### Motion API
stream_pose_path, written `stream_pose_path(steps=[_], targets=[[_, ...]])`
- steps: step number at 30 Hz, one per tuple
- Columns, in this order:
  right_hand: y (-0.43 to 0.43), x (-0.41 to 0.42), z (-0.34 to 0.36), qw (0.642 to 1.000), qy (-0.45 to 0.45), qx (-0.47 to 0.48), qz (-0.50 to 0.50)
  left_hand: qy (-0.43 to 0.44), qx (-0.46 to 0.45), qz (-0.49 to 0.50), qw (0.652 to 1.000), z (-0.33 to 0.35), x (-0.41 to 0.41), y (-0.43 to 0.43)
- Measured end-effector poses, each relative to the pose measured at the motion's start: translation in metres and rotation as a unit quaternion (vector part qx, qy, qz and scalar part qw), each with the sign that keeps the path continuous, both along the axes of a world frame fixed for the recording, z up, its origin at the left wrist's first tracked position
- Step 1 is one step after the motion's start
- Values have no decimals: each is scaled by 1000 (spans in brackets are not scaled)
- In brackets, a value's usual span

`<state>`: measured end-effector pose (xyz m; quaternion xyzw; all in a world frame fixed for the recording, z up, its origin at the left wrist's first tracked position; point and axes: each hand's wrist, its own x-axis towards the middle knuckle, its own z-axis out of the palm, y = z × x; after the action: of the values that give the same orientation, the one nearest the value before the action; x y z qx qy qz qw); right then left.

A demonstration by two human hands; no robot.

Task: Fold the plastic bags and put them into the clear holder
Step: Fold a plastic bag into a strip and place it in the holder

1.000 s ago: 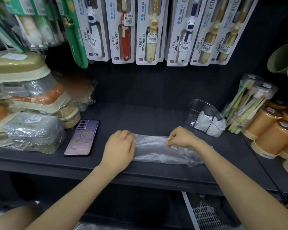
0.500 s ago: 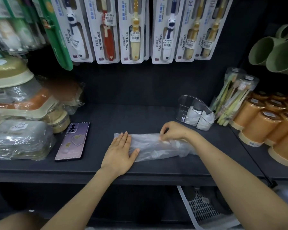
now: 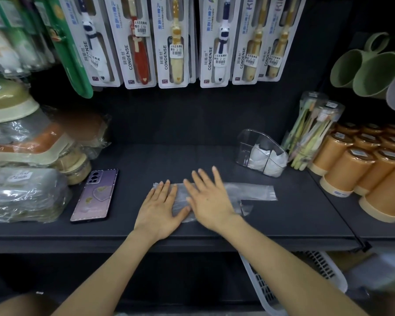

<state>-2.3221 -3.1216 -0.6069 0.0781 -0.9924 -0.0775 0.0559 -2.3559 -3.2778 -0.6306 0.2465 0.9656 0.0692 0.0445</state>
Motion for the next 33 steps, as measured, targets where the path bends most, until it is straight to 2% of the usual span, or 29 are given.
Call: stream_pose_path(steps=[3,10,12,15,17,19,21,23,26,30,33], targets=[[11,8,-12,995,-72,-27,-56,0,-7,-1,1000,0,-1,0],[105,44,-15,969,-87,-37,-228,-3,-17,6,1000,-2,-2,0],[119,50,-9,964,-87,-48,-247,2,-26,12,1000,-1,-1,0],[91,43,-3,980,-5,-51,-191,3,-34,14,999,1,-1,1],[53,33,-5,989,14,-83,-124,1,-34,14,999,1,-1,1],[23,27,-12,991,-41,-101,-76,-2,-35,18,999,1,0,1],[20,25,-20,986,-97,-116,-73,-9,-35,18,999,2,-1,0],[41,30,-23,985,-88,-110,-100,-13,-42,15,999,3,-1,0],[64,46,-19,992,26,-64,-105,-10,-48,11,999,3,-1,0],[64,62,-22,976,187,-96,56,-7,-46,15,999,4,-1,1],[67,63,-26,963,217,-124,105,-3,-31,16,999,4,-2,0]])
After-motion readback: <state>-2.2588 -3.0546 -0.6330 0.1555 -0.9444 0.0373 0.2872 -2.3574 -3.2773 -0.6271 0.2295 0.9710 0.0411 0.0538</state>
